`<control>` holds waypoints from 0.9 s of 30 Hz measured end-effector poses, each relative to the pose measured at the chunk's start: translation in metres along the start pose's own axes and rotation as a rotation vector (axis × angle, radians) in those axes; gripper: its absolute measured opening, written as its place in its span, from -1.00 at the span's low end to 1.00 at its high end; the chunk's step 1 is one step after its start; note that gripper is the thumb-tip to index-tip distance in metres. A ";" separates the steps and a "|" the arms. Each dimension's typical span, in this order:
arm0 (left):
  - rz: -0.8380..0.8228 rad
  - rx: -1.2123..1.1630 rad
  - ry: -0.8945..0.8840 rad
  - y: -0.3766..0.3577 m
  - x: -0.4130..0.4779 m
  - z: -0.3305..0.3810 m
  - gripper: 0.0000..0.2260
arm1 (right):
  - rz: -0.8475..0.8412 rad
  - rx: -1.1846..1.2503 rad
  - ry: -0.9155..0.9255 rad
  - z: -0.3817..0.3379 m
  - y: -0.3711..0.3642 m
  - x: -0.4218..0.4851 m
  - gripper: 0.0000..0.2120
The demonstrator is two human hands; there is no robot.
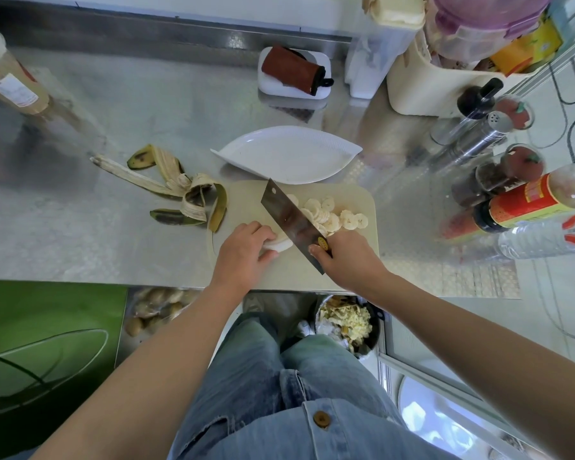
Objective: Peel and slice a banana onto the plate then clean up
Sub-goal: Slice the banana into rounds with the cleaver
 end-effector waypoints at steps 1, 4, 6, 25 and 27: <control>0.002 0.000 -0.003 0.000 0.000 0.000 -0.74 | 0.000 -0.006 -0.001 0.000 0.000 0.000 -0.55; -0.004 0.002 -0.019 0.000 0.002 0.001 -0.75 | -0.007 -0.019 -0.012 -0.001 -0.002 0.000 -0.55; -0.010 0.009 -0.033 0.000 0.004 0.001 -0.76 | -0.015 -0.017 -0.019 -0.003 -0.005 -0.001 -0.54; 0.016 0.004 -0.011 -0.002 0.003 0.001 -0.76 | -0.005 0.006 0.018 0.003 0.003 0.009 -0.53; 0.016 0.002 -0.009 -0.002 0.004 0.000 -0.76 | -0.033 -0.014 0.029 0.001 0.006 0.008 -0.53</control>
Point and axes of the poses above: each hand's wrist, its own x-axis towards the middle knuckle, its own y-axis out of the back of the hand, z = x × y, the point moved 5 cm from there along x, towards the middle knuckle, and after that the axes turned 15 degrees about z, right-handed, at the moved point
